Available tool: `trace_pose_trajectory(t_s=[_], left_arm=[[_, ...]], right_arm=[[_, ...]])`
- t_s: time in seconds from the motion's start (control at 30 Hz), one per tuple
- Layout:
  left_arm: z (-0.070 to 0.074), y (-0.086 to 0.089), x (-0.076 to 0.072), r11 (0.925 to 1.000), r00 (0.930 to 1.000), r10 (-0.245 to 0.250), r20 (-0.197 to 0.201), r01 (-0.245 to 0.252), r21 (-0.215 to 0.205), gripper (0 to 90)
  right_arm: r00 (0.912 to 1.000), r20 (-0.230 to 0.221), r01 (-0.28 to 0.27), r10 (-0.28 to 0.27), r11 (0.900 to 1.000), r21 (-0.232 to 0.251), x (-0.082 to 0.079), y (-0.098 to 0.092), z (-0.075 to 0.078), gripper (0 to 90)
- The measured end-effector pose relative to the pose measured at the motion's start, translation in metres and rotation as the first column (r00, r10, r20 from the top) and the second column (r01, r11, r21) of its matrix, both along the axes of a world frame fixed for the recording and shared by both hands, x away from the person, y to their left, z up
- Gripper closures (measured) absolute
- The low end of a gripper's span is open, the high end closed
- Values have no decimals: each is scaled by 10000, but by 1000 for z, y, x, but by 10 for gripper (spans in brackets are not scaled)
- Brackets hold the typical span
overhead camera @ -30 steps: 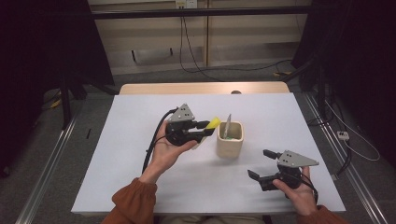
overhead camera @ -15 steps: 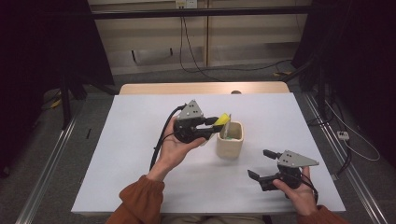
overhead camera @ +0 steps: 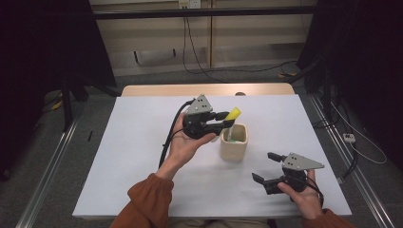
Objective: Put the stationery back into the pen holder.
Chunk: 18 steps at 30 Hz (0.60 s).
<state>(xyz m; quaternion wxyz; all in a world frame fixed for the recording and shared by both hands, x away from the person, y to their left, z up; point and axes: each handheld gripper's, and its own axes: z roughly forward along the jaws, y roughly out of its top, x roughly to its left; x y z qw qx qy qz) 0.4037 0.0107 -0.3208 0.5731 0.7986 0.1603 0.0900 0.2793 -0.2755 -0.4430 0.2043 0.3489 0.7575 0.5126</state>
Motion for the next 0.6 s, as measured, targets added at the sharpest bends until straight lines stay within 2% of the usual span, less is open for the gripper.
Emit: trace_pose_trajectory(t_s=[0.1,0.6], left_arm=[[1,-8,3,9999,9999,-9,105,8,146,672],[4,-27,13,9989,10000,74,6,-74,-472,671]], right_arm=[[10000,-28,-7,6,10000,-13,0,0,0,50],[10000,0,-1,1,10000,-15,-1,0,0,50]])
